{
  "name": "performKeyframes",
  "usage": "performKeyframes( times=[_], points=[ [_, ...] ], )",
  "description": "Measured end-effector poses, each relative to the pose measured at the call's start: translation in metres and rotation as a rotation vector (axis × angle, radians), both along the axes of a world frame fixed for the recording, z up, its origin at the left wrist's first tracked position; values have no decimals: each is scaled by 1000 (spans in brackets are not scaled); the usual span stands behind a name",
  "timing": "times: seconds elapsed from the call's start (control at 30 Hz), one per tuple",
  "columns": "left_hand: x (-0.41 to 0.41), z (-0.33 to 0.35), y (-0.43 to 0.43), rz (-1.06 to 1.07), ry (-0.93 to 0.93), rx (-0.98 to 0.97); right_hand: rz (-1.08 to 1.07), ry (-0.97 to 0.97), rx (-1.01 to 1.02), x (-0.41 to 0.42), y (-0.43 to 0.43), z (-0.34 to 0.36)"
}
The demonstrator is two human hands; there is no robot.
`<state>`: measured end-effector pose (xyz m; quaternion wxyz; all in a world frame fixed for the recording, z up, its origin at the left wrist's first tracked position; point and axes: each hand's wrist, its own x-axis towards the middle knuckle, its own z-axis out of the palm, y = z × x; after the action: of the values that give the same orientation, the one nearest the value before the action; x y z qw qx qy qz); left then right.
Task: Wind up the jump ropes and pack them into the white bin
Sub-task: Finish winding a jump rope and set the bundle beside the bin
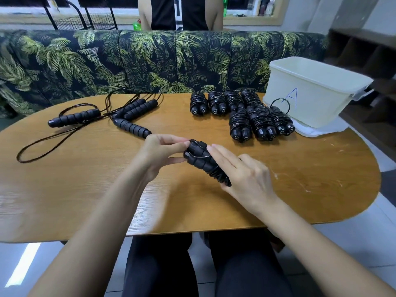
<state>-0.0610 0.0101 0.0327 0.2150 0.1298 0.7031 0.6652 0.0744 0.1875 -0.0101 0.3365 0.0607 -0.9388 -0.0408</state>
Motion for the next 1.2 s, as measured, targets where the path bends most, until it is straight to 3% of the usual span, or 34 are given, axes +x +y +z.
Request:
performKeyframes(
  times=[0.13,0.23,0.6,0.97,1.2],
  points=[
    [-8,0,-2,-111,168,-204,46,30,33,2,6,-7],
    [-11,6,-4,-242,116,-212,94,40,39,3,12,-9],
    [-12,18,-15,-518,202,-302,218,21,35,5,23,-12],
    [-7,12,-18,-570,184,-307,364,-37,-2,4,30,-8],
    [-7,10,-17,-569,80,-227,394,-27,-110,5,26,-6]
  ],
)
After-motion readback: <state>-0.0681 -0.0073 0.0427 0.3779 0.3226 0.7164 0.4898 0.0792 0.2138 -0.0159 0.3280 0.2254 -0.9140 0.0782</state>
